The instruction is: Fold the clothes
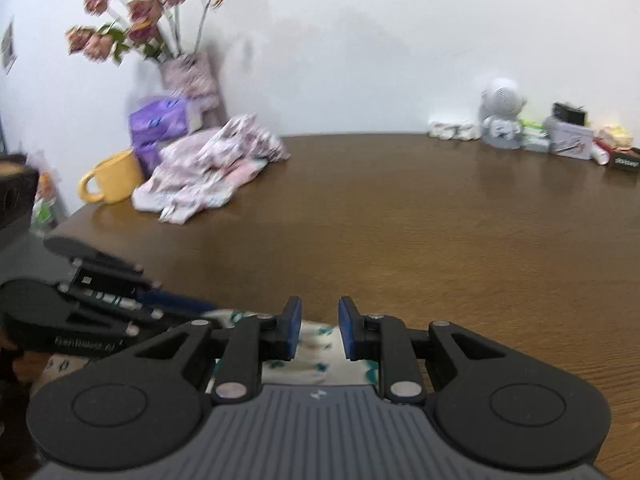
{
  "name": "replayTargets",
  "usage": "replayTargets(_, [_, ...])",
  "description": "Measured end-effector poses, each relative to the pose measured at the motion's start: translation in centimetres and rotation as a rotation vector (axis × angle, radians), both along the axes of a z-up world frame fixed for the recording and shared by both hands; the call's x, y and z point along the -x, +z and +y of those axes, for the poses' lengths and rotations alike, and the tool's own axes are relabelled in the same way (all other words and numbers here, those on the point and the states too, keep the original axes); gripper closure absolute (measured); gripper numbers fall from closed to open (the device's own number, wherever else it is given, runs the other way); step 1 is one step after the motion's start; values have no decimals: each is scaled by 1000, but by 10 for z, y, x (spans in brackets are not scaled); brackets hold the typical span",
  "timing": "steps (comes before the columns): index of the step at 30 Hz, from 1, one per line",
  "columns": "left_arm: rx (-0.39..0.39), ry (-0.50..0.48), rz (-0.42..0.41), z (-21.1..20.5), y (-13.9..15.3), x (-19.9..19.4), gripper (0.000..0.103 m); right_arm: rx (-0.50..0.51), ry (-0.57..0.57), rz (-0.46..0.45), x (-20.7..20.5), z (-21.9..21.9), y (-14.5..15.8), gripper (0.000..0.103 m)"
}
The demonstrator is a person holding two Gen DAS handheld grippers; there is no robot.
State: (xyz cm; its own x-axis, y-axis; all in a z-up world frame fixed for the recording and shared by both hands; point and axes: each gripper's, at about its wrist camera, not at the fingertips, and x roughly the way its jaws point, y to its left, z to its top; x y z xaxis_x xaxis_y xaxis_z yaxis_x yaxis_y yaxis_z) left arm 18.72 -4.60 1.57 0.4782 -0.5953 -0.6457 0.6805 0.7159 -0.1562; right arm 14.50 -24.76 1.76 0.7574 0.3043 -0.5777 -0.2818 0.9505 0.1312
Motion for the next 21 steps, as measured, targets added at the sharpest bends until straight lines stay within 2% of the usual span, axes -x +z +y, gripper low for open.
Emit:
replayTargets(3, [12, 24, 19, 8, 1, -1, 89, 60, -5, 19, -3, 8, -10, 83])
replayTargets(6, [9, 54, 0, 14, 7, 2, 90, 60, -15, 17, -2, 8, -12, 83])
replayTargets(9, [57, 76, -40, 17, 18, 6, 89, 61, -18, 12, -1, 8, -14, 83])
replayTargets(14, [128, 82, 11, 3, 20, 5, 86, 79, -19, 3, 0, 11, -15, 83])
replayTargets(18, [77, 113, 80, -12, 3, -3, 89, 92, -21, -8, 1, 13, -15, 83])
replayTargets(21, [59, 115, 59, -10, 2, 0, 89, 104, -19, -18, 3, 15, -16, 83])
